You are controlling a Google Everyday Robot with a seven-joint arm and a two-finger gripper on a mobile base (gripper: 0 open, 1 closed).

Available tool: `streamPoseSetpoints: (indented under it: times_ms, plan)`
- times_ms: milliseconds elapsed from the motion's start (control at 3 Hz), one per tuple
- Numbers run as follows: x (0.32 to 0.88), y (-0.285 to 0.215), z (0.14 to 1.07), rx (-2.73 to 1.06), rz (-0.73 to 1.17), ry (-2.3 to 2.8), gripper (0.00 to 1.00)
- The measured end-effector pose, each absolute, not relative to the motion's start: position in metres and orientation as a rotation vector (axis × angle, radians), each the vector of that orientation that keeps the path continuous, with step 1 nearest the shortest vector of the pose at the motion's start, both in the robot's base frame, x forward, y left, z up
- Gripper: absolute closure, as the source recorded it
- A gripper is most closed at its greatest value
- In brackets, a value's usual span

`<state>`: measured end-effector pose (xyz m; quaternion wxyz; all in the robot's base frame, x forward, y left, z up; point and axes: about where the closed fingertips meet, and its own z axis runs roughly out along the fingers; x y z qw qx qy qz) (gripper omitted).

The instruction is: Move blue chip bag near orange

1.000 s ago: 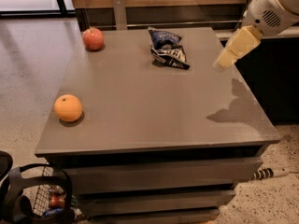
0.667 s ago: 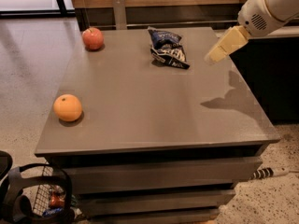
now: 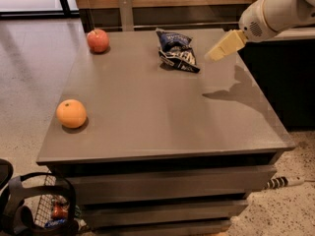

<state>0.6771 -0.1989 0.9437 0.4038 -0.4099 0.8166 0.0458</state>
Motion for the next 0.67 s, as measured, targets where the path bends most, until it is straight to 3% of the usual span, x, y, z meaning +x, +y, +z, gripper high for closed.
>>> streamPoseSetpoints:
  times_ms: [667]
  plan:
    - [0.689,-0.195,0.936,-1.023,0.150,2.058,0.00]
